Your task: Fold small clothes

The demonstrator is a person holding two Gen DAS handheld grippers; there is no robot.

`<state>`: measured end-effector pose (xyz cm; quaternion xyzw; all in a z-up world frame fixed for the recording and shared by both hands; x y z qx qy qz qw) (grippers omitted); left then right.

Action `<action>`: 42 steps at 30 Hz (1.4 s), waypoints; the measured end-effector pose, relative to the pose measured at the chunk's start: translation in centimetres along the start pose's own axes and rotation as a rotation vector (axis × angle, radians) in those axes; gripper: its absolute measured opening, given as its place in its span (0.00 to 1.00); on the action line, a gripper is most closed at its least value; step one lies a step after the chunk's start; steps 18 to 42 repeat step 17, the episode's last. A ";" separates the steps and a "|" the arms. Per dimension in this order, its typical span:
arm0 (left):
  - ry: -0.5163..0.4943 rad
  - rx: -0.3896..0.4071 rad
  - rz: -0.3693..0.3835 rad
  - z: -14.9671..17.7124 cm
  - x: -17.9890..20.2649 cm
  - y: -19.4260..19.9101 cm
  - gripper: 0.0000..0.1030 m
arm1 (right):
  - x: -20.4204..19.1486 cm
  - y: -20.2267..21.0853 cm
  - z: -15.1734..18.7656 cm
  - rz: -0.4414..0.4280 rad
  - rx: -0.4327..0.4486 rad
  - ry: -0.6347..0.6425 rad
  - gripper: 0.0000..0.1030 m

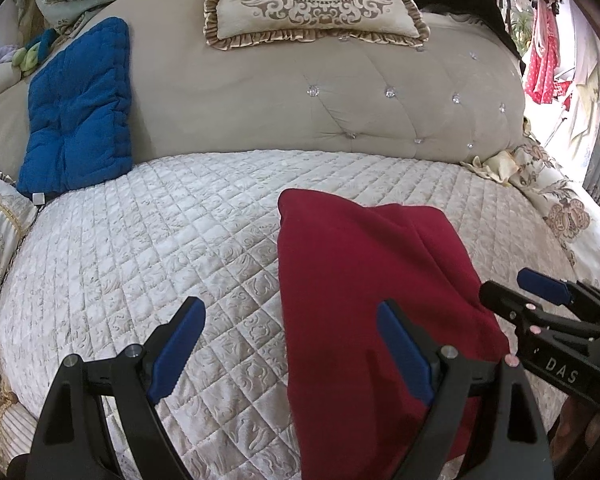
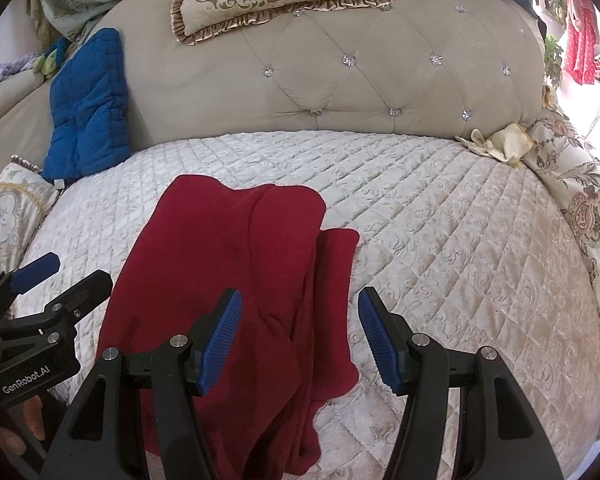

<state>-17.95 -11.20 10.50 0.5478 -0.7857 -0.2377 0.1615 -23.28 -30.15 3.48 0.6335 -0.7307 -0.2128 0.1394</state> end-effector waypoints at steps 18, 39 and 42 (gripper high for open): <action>-0.034 0.063 0.017 -0.3 0.7 1.2 0.88 | -0.6 0.3 0.2 -0.005 -0.001 0.005 0.39; -0.034 0.063 0.017 -0.3 0.7 1.2 0.88 | -0.6 0.3 0.2 -0.005 -0.001 0.005 0.39; -0.034 0.063 0.017 -0.3 0.7 1.2 0.88 | -0.6 0.3 0.2 -0.005 -0.001 0.005 0.39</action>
Point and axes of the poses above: each gripper's, at about its wrist camera, not at the fingertips, and y roughly against the way its jaws point, x to its right, z to its underside, the point moved 3 cm from there along -y, roughly the way its jaws point, and after that the axes turned 11 degrees about x, right-handed, at the moved point
